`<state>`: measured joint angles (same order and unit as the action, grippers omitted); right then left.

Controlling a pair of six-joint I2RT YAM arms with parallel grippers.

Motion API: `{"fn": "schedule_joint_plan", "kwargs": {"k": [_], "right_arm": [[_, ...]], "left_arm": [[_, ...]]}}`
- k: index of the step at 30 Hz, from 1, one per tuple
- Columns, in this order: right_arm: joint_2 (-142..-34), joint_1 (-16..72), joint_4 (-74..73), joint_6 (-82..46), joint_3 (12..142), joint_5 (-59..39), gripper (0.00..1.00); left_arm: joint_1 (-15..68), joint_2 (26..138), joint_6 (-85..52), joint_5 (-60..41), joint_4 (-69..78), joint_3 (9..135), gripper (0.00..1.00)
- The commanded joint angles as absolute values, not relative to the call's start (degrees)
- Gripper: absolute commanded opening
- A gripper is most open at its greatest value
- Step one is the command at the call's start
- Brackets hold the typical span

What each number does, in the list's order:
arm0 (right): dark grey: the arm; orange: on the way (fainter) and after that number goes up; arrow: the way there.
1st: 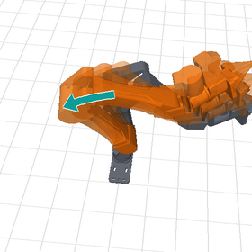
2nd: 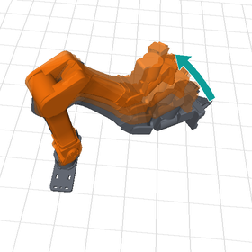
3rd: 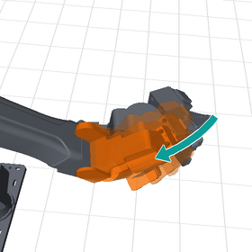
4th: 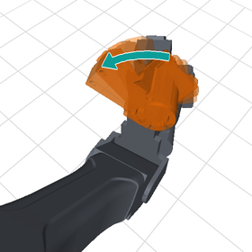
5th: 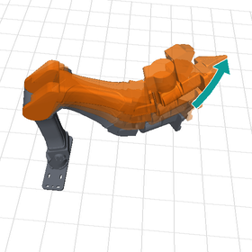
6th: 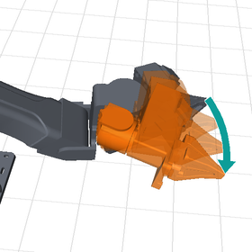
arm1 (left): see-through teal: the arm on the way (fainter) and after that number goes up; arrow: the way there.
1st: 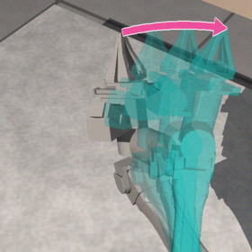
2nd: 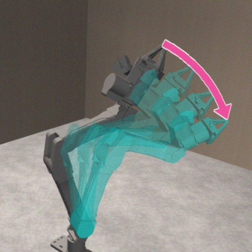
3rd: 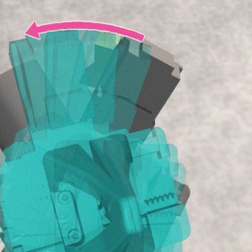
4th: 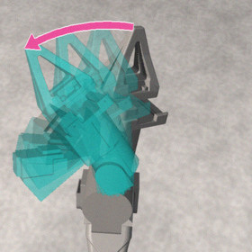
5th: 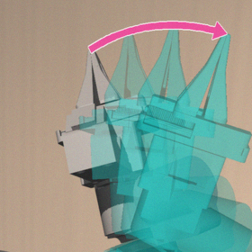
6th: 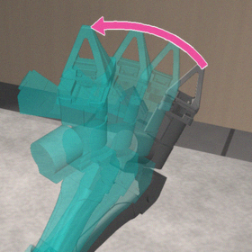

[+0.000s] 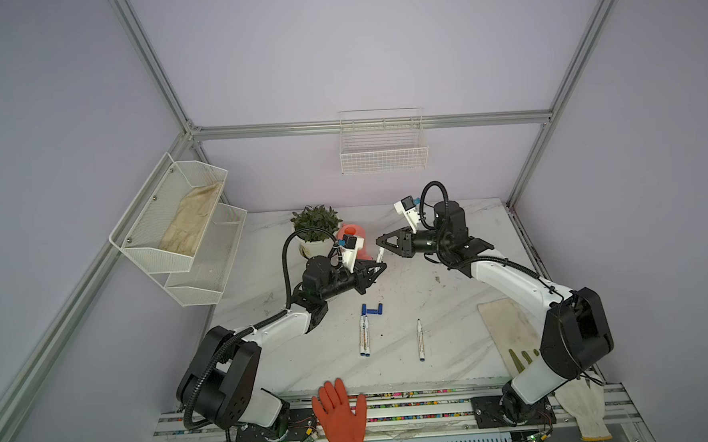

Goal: Insert the pens into the pen caps

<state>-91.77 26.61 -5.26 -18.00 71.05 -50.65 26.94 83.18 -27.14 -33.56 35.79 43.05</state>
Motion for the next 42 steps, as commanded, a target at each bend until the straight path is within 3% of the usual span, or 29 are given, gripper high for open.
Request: {"fn": "schedule_joint_plan", "kwargs": {"k": [1, 4, 10, 29, 42], "right_arm": [[-92.3, 26.6, 14.1, -15.6, 64.3, -58.8, 0.0], [-92.0, 28.9, 15.0, -14.3, 64.1, -57.8, 0.0], [-94.3, 32.7, 19.7, -10.4, 65.0, -54.5, 0.0], [-95.4, 31.4, 22.1, -7.1, 65.3, -47.4, 0.0], [-90.0, 27.5, 9.9, -14.7, 66.6, -50.6, 0.0]], "left_arm": [[19.7, 75.7, -26.7, -6.9, 51.9, 56.3, 0.0], [23.5, 76.3, -20.4, -3.3, 49.2, 57.4, 0.0], [26.4, 82.0, -21.1, -0.9, 51.9, 61.5, 0.0], [23.8, 86.4, -25.5, -5.1, 52.2, 71.1, 0.0], [37.2, 85.1, -21.0, -2.8, 41.7, 49.6, 0.0]]}}
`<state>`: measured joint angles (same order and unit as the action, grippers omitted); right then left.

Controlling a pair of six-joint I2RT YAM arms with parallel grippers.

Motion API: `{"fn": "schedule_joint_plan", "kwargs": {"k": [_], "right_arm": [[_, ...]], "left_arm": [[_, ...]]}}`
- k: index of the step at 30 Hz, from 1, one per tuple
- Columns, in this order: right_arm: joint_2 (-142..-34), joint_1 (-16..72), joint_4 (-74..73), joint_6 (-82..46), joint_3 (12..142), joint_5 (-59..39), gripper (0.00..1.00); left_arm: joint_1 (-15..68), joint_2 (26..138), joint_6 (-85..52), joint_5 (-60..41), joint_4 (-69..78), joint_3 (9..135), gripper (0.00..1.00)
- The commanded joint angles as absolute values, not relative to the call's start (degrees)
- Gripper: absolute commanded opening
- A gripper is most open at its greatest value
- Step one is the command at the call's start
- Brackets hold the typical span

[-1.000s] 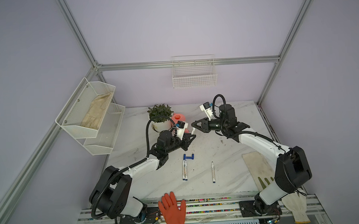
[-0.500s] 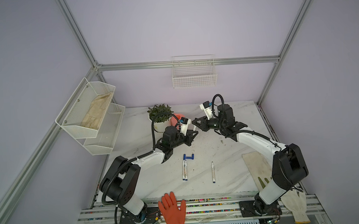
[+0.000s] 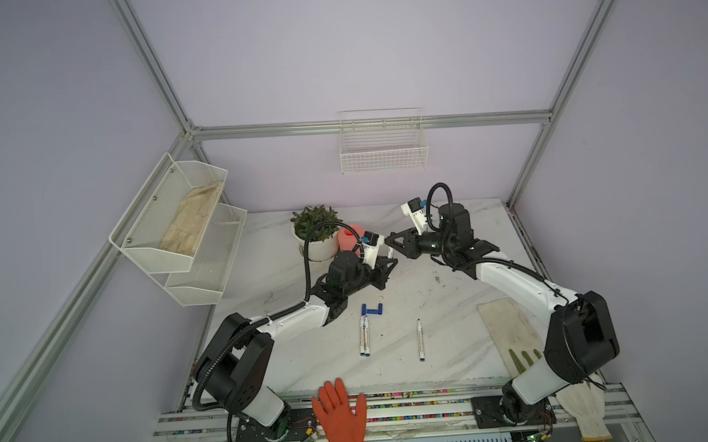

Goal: Insert the pens into the pen caps

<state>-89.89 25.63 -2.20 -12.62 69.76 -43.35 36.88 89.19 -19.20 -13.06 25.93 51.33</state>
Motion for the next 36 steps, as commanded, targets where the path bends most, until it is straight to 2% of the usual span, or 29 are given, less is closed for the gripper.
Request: {"fn": "schedule_joint_plan", "kwargs": {"k": [1, 5, 6, 11, 13, 14, 21, 27, 36], "right_arm": [[-89.7, 27.4, 9.3, -15.1, 67.0, -50.2, 0.0], [-88.1, 27.4, 6.5, -16.7, 68.2, -49.6, 0.02], [-87.8, 27.3, 6.4, -16.7, 68.7, -49.1, 0.07], [-85.3, 26.6, 5.5, -16.0, 71.6, -45.4, 0.46], [-83.8, 25.9, 5.1, -15.8, 72.4, -43.3, 0.57], [-82.8, 25.5, 4.8, -15.7, 72.4, -42.4, 0.59], [-76.5, 20.5, 2.3, -17.6, 69.1, -34.5, 0.6], [-78.4, 18.0, 3.0, -22.6, 66.1, -27.0, 0.57], [-82.2, 17.8, 2.5, -24.5, 64.1, -27.1, 0.52]], "left_arm": [[38.0, 85.4, -21.2, -2.2, 41.7, 48.2, 0.0], [40.0, 87.4, -21.0, -2.6, 41.6, 45.1, 0.0], [40.2, 87.7, -21.0, -2.6, 41.8, 44.7, 0.0], [40.3, 89.8, -23.0, -4.6, 42.5, 42.7, 0.0], [40.3, 90.9, -23.6, -5.1, 42.6, 42.4, 0.0], [40.3, 91.4, -23.7, -5.5, 42.6, 42.4, 0.0], [40.0, 93.4, -23.3, -5.6, 39.9, 42.8, 0.0], [39.6, 96.8, -21.8, -3.6, 30.5, 47.8, 0.0], [38.9, 103.0, -20.2, 0.1, 14.9, 58.6, 0.0]]}}
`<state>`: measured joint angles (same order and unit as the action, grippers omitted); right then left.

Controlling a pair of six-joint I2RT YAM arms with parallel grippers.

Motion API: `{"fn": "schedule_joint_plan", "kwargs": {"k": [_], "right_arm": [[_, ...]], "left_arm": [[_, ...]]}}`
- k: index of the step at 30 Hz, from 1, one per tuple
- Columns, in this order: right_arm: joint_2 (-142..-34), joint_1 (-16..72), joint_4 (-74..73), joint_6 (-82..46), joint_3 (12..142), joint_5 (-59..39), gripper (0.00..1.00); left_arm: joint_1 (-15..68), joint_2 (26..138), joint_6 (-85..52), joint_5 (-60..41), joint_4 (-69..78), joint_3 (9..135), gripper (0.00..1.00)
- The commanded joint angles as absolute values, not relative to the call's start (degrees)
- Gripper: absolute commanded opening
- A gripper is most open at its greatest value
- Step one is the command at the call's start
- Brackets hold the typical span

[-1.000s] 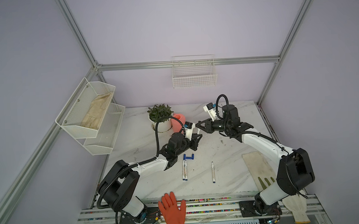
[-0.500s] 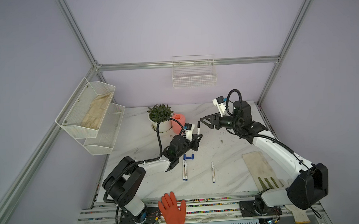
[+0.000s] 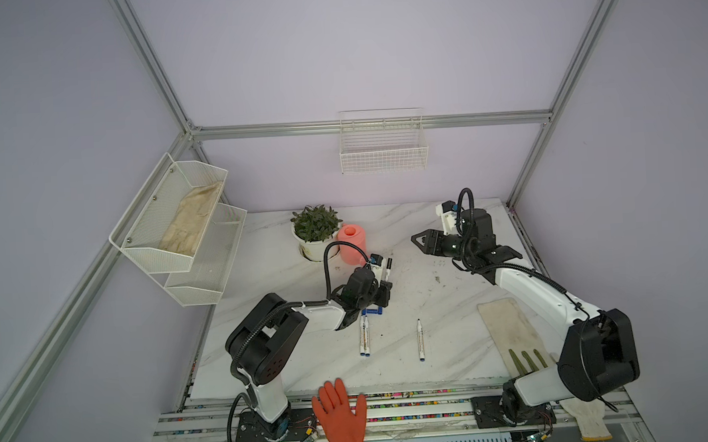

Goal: Insert the pens into the pen caps

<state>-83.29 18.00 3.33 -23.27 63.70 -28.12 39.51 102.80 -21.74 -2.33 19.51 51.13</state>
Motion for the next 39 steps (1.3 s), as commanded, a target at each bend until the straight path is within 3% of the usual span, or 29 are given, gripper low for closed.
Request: {"fn": "schedule_joint_plan", "kwargs": {"k": [1, 17, 21, 27, 39], "right_arm": [[-82.1, 17.8, 2.8, -24.5, 64.1, -27.2, 0.52], [-82.1, 17.8, 3.7, -24.5, 63.1, -26.1, 0.48], [-82.3, 17.9, 3.7, -24.5, 63.0, -26.1, 0.48], [-81.6, 17.8, 3.9, -24.3, 62.7, -25.7, 0.47], [-81.3, 17.8, 4.1, -23.8, 62.9, -25.4, 0.47]], "left_arm": [[38.8, 103.6, -20.0, 0.3, 13.2, 59.7, 0.0], [37.8, 115.9, -21.6, 14.7, -11.2, 80.6, 0.02], [37.7, 118.5, -22.3, 15.7, -14.4, 84.6, 0.11], [37.3, 120.2, -23.7, 15.1, -16.5, 86.8, 0.38], [37.0, 114.3, -23.6, 12.5, -15.1, 83.5, 0.42]]}}
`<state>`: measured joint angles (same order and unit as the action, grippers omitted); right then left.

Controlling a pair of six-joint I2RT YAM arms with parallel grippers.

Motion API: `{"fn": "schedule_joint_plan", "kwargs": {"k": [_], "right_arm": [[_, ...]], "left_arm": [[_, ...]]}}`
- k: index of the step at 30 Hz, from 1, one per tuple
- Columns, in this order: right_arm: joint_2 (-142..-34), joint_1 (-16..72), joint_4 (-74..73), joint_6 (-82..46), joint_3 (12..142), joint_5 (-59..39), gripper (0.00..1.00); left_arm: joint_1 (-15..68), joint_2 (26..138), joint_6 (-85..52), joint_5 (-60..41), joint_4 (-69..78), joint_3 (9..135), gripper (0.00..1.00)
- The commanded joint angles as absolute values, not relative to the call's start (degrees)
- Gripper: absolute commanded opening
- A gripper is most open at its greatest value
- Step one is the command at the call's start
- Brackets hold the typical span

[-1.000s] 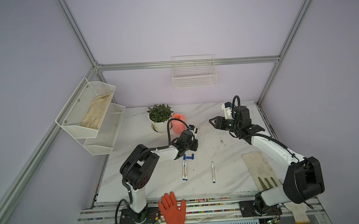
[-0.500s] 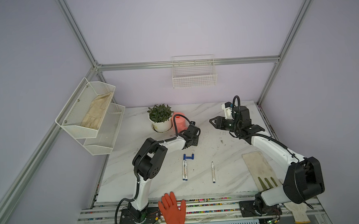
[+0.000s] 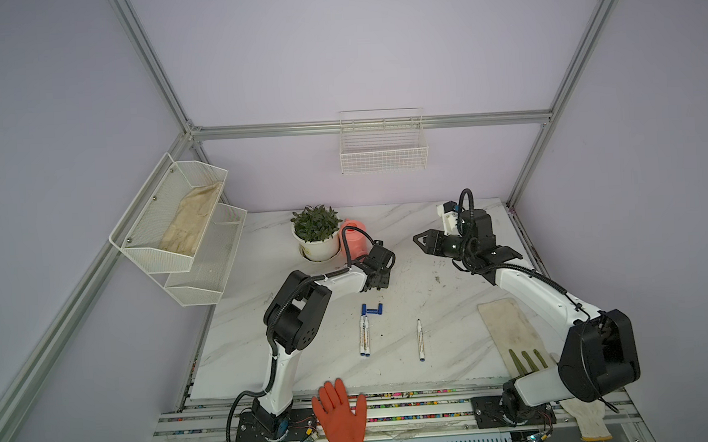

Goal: Insert the pens into the pen caps
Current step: 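Lower the capped marker to the table with the left gripper and release it, then move the left gripper to the blue-tipped markers and grasp one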

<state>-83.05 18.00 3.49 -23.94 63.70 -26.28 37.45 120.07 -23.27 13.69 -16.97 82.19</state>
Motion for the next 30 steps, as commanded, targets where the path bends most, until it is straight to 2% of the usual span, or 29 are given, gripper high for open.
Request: {"fn": "schedule_joint_plan", "kwargs": {"k": [1, 7, 13, 18, 21, 24, 30], "right_arm": [[-81.2, 17.8, 4.1, -23.7, 62.9, -25.3, 0.47], [-80.8, 17.8, 4.2, -23.4, 62.6, -25.1, 0.47], [-81.4, 17.8, 4.5, -23.0, 62.8, -25.0, 0.47], [-83.1, 17.9, 6.0, -20.9, 63.7, -25.4, 0.46], [-83.6, 17.9, 6.1, -20.7, 63.6, -25.7, 0.46], [-83.9, 17.9, 6.5, -20.3, 63.9, -25.6, 0.46], [-84.7, 17.9, 7.7, -19.4, 64.7, -25.7, 0.46]], "left_arm": [[37.1, 112.7, -23.6, 12.1, -14.3, 82.1, 0.43], [37.5, 100.9, -24.9, 9.0, -13.4, 71.6, 0.47], [38.2, 86.8, -27.5, 7.3, -16.7, 57.2, 0.48], [39.9, 79.4, -26.2, 2.9, -20.3, 48.4, 0.47], [40.5, 78.0, -25.6, 1.6, -22.1, 45.8, 0.46], [40.9, 77.4, -26.0, -0.1, -22.5, 44.2, 0.4], [42.0, 79.6, -26.4, -2.0, -24.2, 44.0, 0.42]]}}
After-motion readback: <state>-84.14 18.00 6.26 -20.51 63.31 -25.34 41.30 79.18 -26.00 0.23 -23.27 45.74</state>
